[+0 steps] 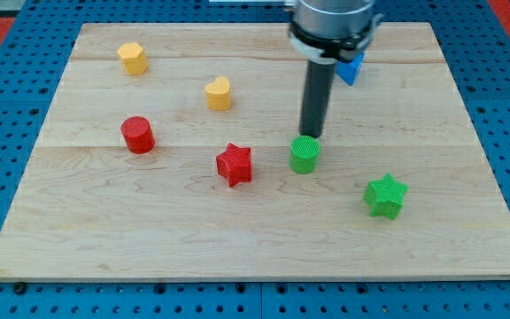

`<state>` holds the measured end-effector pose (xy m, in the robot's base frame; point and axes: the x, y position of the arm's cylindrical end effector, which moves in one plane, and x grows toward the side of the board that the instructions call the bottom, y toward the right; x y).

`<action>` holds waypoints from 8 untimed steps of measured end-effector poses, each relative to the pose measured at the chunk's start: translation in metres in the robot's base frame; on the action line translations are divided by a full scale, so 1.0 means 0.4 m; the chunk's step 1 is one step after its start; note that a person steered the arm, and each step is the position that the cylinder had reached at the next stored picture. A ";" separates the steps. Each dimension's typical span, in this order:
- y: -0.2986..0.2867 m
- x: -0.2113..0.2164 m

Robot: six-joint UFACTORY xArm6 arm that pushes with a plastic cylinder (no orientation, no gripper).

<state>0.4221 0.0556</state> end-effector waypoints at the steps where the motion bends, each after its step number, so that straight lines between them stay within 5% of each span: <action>1: -0.049 0.036; 3: 0.081 0.205; 4: -0.020 0.208; 6: -0.023 0.170; 8: -0.201 0.005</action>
<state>0.4241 -0.0250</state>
